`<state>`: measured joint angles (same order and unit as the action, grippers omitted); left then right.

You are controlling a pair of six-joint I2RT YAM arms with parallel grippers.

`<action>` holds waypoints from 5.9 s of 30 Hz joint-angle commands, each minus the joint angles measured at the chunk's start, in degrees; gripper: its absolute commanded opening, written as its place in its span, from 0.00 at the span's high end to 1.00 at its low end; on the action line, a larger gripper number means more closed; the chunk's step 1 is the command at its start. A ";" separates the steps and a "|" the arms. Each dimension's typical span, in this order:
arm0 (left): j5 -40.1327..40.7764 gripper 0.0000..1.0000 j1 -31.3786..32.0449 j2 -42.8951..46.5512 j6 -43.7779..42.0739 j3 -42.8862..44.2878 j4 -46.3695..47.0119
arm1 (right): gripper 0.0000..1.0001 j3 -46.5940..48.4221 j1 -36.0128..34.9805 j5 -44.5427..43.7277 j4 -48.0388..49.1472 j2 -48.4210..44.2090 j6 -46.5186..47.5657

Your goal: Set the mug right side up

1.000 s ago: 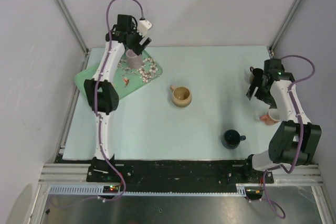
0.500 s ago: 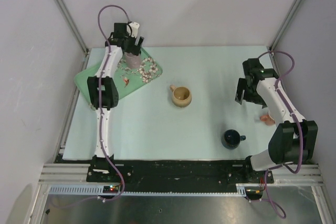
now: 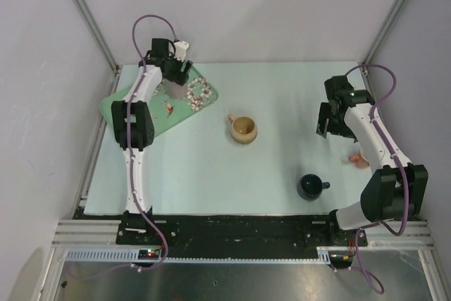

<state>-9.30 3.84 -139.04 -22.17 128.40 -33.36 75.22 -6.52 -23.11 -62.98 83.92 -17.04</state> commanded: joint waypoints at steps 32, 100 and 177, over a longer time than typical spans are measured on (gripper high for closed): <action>10.53 0.22 5.02 -0.77 -26.78 6.11 -30.69 | 0.01 1.29 -3.93 -0.06 0.03 -5.65 0.13; -51.09 1.00 4.97 36.09 21.18 19.88 -26.64 | 0.01 8.42 -25.61 53.18 64.74 -2.91 -8.42; 22.26 0.75 33.03 45.55 18.31 -26.66 -9.09 | 1.00 51.54 -36.07 10.71 7.73 21.99 -15.04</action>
<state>8.62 36.53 -94.30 -0.27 104.62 -45.25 125.49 -42.00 -11.94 -61.41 110.26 -30.06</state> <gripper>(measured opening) 0.367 0.153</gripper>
